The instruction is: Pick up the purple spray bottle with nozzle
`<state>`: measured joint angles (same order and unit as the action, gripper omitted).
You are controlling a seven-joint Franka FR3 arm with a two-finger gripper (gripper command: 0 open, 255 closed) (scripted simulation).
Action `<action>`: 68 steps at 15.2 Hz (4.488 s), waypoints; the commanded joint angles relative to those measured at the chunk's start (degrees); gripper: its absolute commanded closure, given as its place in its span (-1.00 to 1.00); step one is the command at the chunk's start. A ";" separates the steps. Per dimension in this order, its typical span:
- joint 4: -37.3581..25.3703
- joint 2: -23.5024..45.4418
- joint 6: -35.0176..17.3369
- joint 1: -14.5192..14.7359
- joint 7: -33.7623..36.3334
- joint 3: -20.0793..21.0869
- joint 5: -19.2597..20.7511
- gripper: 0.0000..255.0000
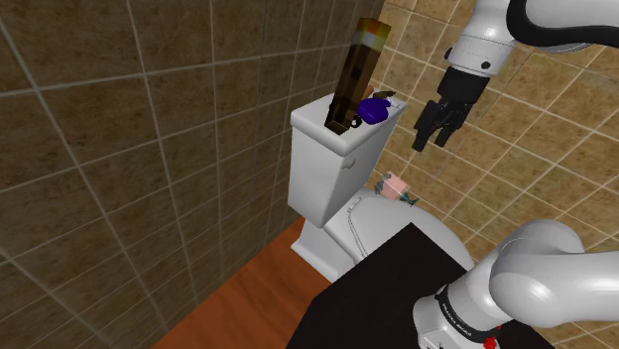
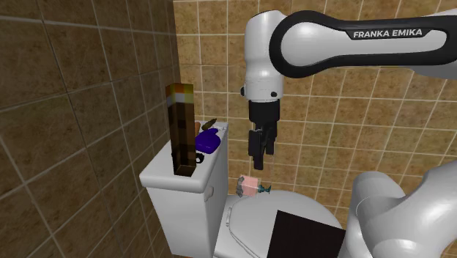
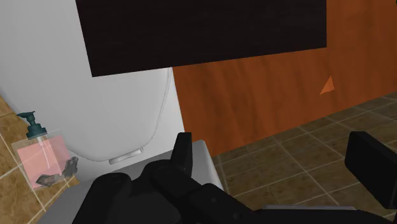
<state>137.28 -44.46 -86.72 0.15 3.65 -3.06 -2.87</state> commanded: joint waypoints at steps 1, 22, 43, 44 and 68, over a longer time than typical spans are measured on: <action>0.00 0.00 0.00 0.00 0.00 0.00 0.00 -1.00; -28.78 41.47 -16.58 -9.84 26.83 -1.23 2.35 -1.00; -50.65 64.68 -19.72 -15.45 40.13 -6.95 1.86 -1.00; -50.64 64.67 -19.73 -15.45 40.13 -6.95 1.87 -1.00; -60.90 64.83 -9.64 -15.76 39.89 -7.08 1.83 1.00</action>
<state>77.47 20.15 -97.24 -15.56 43.57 -10.13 -1.00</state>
